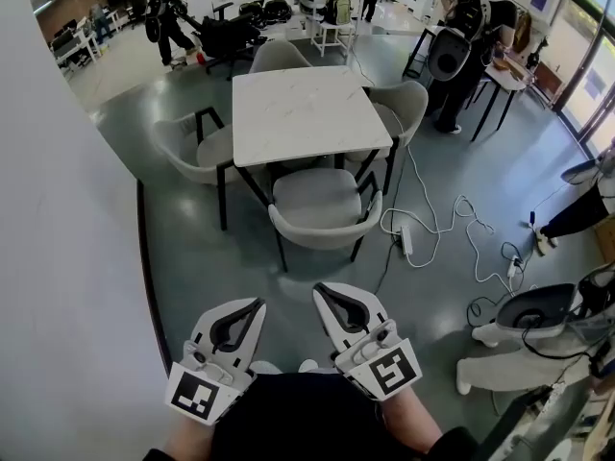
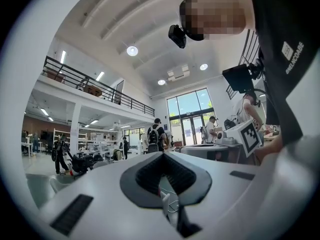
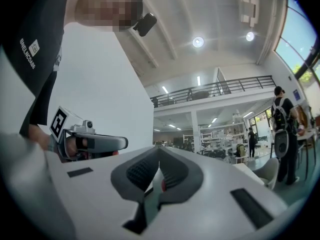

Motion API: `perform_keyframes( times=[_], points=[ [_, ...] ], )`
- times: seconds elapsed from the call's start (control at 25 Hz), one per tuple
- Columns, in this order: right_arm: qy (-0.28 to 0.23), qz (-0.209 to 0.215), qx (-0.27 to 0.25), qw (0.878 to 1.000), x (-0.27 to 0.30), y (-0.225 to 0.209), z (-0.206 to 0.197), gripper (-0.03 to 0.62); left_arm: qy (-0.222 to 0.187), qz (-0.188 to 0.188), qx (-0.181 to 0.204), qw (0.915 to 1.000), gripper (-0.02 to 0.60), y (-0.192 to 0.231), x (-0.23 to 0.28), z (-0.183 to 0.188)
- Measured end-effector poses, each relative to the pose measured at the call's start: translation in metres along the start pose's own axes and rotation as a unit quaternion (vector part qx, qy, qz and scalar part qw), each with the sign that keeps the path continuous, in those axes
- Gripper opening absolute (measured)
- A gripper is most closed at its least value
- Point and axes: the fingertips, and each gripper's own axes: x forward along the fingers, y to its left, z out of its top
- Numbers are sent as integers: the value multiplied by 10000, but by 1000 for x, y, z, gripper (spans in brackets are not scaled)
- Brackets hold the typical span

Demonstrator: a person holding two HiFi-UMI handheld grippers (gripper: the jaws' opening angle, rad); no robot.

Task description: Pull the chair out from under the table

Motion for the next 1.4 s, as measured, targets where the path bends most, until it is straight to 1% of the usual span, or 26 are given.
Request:
perform_keyframes(
  times=[0.16,0.32,0.52,0.68,0.76,0.88,1.04,1.24,1.4],
  points=[
    [50,-39,103,9999,-2,-12,-8,12,101,89,-77,9999,-2,-1,8,-7],
    [181,58,177,9997,7,-11,-16,12,190,118,-67,9997,-2,6,15,-16],
    [299,63,216,9993,33,-19,-30,12,185,89,-170,9996,-2,30,29,-28],
    [403,16,181,9990,68,-33,-39,12,255,54,-23,9997,-2,67,45,-33],
    [452,-31,132,9989,89,-44,-44,12,321,24,-21,9995,-2,89,54,-35],
    [548,-61,0,9985,123,-56,-57,12,337,18,-97,9994,-2,129,66,-39],
    [669,-105,114,9976,167,-60,-73,12,344,21,-197,9992,-2,176,73,-47],
    [705,-122,40,9974,223,-61,-79,12,325,-61,-317,9990,-2,232,81,-52],
    [765,-237,7,9968,258,-64,-85,14,291,-64,-626,9976,-2,275,82,-60]
  ],
)
